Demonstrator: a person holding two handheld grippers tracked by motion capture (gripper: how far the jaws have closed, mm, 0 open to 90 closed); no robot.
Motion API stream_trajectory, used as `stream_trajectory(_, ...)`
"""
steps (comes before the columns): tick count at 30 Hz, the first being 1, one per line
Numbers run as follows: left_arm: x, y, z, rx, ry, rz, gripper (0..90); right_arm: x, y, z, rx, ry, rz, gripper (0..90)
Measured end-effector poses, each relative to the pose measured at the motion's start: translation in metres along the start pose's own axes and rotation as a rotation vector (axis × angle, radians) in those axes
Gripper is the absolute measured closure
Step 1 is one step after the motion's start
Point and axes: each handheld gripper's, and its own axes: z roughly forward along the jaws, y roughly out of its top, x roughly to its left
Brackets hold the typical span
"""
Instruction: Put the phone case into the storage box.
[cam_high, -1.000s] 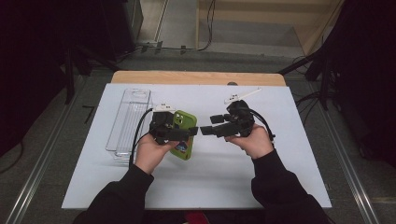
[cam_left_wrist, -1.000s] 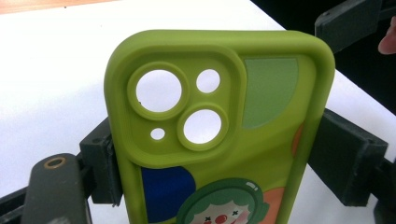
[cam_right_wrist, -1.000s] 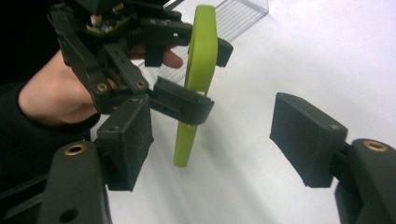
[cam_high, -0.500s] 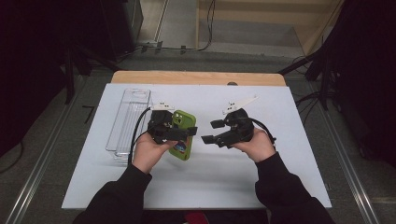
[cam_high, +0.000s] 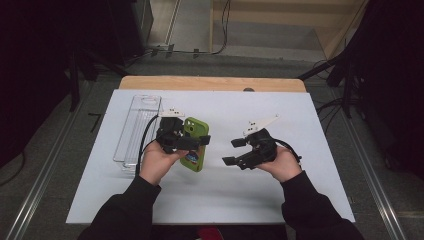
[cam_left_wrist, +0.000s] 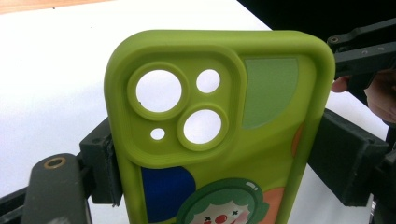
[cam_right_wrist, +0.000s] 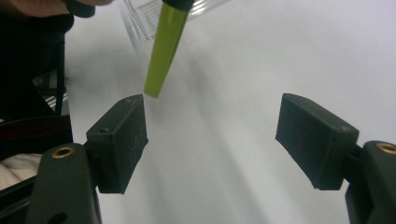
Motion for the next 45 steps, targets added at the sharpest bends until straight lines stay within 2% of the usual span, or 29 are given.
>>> stream_trajectory(10, -0.001, 0.0, 0.001, 0.007, -0.017, 0.001, 17.6, 0.001, -0.015, -0.008, 0.0, -0.021, 0.036, 23.0)
stream_trajectory(16, -0.002, 0.0, 0.001, 0.013, -0.025, 0.002, 17.6, 0.0, -0.025, -0.01, 0.0, -0.052, 0.059, 23.0)
stream_trajectory(26, -0.002, 0.0, 0.001, 0.016, -0.033, 0.001, 17.6, -0.008, -0.044, -0.013, -0.014, -0.071, 0.099, 23.0)
stream_trajectory(36, 0.0, 0.001, 0.0, 0.018, -0.043, -0.002, 17.6, -0.011, -0.065, -0.016, -0.009, -0.117, 0.164, 23.1)
stream_trajectory(41, 0.0, 0.002, -0.001, 0.021, -0.045, -0.002, 17.5, -0.011, -0.073, -0.016, -0.014, -0.18, 0.197, 23.0)
stream_trajectory(45, 0.001, 0.003, -0.002, 0.03, -0.051, -0.005, 17.5, -0.01, -0.08, -0.016, 0.003, -0.193, 0.206, 23.0)
